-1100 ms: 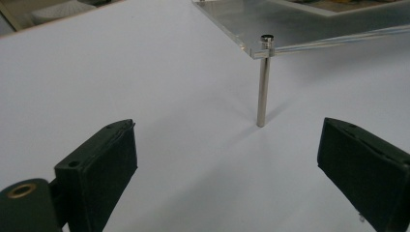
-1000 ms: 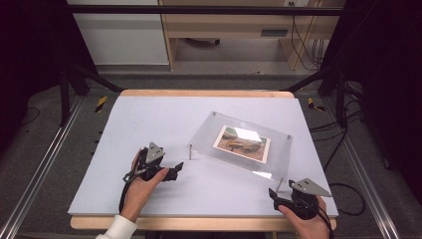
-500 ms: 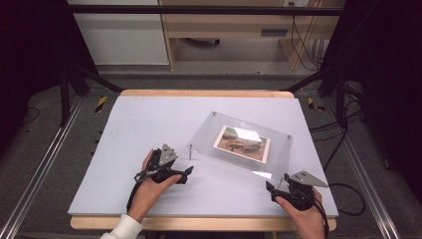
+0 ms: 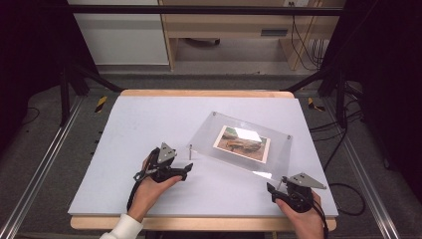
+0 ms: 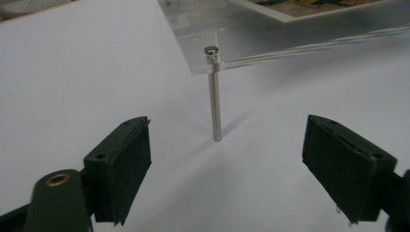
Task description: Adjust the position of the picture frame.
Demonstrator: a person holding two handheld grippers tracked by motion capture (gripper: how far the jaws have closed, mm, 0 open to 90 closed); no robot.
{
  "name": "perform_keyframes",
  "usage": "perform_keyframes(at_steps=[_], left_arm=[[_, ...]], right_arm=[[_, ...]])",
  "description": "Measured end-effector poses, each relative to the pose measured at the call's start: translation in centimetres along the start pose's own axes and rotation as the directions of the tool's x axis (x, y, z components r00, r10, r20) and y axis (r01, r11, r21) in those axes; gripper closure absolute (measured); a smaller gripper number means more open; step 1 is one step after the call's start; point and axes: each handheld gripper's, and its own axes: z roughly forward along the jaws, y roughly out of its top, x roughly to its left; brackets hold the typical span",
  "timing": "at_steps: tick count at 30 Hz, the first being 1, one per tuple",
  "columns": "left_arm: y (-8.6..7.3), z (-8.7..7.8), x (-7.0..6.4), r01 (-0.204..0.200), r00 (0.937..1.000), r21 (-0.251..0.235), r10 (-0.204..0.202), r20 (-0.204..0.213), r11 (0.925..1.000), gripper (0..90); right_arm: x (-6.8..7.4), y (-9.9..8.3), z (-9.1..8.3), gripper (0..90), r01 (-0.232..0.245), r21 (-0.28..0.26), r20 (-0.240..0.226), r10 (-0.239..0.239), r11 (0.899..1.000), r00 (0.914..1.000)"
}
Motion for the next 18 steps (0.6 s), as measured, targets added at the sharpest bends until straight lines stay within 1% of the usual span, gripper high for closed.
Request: perform_keyframes(at_steps=[1, 2, 3, 5, 6, 8, 9, 11, 13, 14, 15, 18], left_arm=[[0.1, 0.1, 0.0, 0.002, 1.0, 0.001, -0.002, -0.004, 1.0, 20.4], [0.2, 0.3, 0.1, 0.015, 0.9999, -0.003, -0.015, 0.0, 0.9999, 21.8], [0.3, 0.4, 0.2, 0.025, 0.9997, -0.006, -0.025, 0.006, 0.9997, 23.0], [0.6, 0.9, 0.5, 0.053, 0.9985, -0.024, -0.053, 0.014, 0.9983, 28.7], [0.7, 1.0, 0.5, 0.053, 0.9985, -0.024, -0.053, 0.016, 0.9983, 31.2], [0.8, 1.5, 0.4, 0.041, 0.999, -0.016, -0.041, 0.019, 0.999, 33.1], [0.8, 1.8, 0.4, 0.045, 0.9988, -0.016, -0.045, 0.019, 0.9989, 34.8], [0.7, 2.3, 0.3, 0.056, 0.9982, -0.017, -0.055, 0.022, 0.9983, 35.5], [0.7, 2.7, 0.4, 0.062, 0.9979, -0.02, -0.061, 0.02, 0.9979, 38.3], [0.7, 2.9, 0.4, 0.07, 0.9973, -0.024, -0.07, 0.022, 0.9972, 40.2], [0.7, 3.2, 0.6, 0.087, 0.996, -0.03, -0.086, 0.024, 0.9958, 41.7], [0.7, 3.7, 1.2, 0.144, 0.9889, -0.047, -0.142, 0.042, 0.9884, 47.2]], right_arm=[[-0.1, -0.1, 0.2, 40.3, -0.004, 0.004, 0.006, 0.004, 1.0, 1.0], [-0.3, -0.1, 0.3, 42.6, -0.006, 0.001, 0.0, 0.006, 1.0, 1.0], [-0.5, -0.2, 0.3, 44.7, -0.01, 0.004, 0.004, 0.01, 1.0, 0.9999], [-0.8, -0.2, 0.4, 49.6, -0.019, -0.004, 0.0, 0.019, 1.0, 0.9998], [-0.9, -0.2, 0.4, 51.6, -0.025, -0.008, -0.002, 0.025, 1.0, 0.9997], [-1.1, -0.2, 0.5, 54.6, -0.035, -0.015, -0.009, 0.035, 0.999, 0.9994], [-1.1, -0.2, 0.6, 57.1, -0.039, -0.012, -0.015, 0.039, 0.999, 0.9991], [-1.2, -0.2, 0.7, 58.5, -0.03, -0.014, -0.016, 0.03, 0.999, 0.9994], [-1.1, -0.2, 0.7, 60.3, -0.029, -0.015, -0.02, 0.029, 0.999, 0.9994], [-1.1, -0.1, 0.7, 61.3, -0.026, -0.018, -0.021, 0.026, 1.0, 0.9994], [-1.1, -0.1, 0.7, 62.0, -0.024, -0.018, -0.022, 0.023, 1.0, 0.9995], [-1.0, -0.1, 0.8, 63.9, -0.027, -0.013, -0.026, 0.026, 1.0, 0.9993]])
